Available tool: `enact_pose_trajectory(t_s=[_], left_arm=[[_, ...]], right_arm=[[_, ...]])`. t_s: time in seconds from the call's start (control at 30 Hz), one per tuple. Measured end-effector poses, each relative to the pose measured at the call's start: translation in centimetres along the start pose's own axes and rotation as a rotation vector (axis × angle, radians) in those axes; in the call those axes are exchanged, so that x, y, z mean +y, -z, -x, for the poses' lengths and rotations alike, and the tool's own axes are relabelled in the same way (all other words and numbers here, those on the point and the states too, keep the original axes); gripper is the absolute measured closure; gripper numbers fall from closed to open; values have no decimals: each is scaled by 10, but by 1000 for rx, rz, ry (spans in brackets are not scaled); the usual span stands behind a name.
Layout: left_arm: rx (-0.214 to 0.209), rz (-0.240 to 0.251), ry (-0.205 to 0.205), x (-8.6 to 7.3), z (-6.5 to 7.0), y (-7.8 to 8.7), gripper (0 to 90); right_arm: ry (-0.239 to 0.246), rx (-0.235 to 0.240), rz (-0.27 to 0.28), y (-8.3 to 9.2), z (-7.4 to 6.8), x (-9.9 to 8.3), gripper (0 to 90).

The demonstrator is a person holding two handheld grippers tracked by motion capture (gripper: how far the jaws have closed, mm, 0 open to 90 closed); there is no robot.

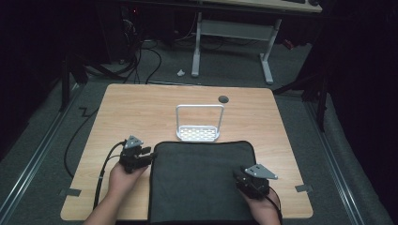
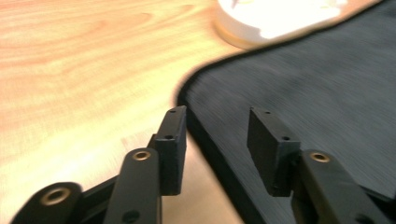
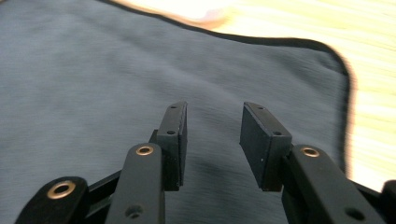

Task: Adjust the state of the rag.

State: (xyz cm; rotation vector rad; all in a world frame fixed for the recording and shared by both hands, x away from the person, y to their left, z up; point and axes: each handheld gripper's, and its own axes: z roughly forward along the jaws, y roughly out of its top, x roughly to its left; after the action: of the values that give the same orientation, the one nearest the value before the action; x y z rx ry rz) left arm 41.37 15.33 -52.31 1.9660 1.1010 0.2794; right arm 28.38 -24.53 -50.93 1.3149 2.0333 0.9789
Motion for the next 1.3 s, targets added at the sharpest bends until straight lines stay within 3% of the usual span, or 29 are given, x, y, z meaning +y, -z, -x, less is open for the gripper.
enact_pose_trajectory(t_s=[0.2,0.27,0.33,0.43,0.5,0.6,0.77,0.83,1.23,1.3], left_arm=[[16,18,11,14,-2,-21,476],[27,-5,29,15,-3,-27,477],[21,-16,34,14,-2,-32,506],[24,-12,7,13,3,-34,567],[30,-15,-13,13,6,-35,646],[-4,-12,-17,10,7,-35,784],[-68,-12,56,8,-2,-32,818],[-64,-11,62,8,-2,-32,818],[-61,-10,60,7,-1,-32,816],[-64,-10,62,7,-2,-32,816]], right_arm=[[72,87,9,-7,-34,13,595],[108,108,6,-12,-46,19,589],[122,138,6,-15,-60,27,574],[148,186,19,-21,-85,36,564],[171,229,21,-27,-105,39,558],[204,267,0,-35,-129,42,552],[253,316,-29,-51,-164,44,566],[265,331,-42,-57,-177,46,567],[259,406,-83,-76,-220,52,523],[277,411,-90,-76,-226,51,522]])
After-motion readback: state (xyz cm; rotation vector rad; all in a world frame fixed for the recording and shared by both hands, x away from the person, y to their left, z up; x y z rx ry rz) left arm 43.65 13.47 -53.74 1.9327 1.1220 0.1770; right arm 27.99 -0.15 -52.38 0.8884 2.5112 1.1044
